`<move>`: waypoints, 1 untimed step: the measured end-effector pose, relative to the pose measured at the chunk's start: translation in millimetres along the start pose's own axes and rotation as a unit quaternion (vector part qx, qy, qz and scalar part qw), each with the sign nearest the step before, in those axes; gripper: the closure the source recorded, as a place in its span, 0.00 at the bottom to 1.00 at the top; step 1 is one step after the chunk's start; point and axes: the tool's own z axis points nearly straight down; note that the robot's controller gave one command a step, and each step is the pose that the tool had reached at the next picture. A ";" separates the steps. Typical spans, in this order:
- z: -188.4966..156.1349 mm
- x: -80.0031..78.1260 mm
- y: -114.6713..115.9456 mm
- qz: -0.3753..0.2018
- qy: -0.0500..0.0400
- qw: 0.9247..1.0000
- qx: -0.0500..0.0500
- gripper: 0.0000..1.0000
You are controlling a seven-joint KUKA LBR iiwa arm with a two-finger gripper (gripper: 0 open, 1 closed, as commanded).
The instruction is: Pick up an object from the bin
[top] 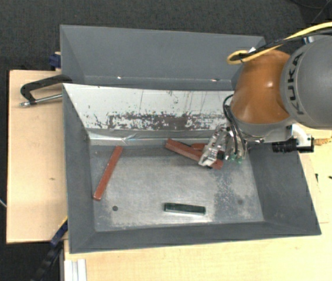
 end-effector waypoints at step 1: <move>-6.2 0.0 0.2 0.000 0.001 1.000 0.000 1.00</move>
Offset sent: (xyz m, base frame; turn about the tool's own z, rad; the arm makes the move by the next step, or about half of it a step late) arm 0.0000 0.0000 0.0156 0.0000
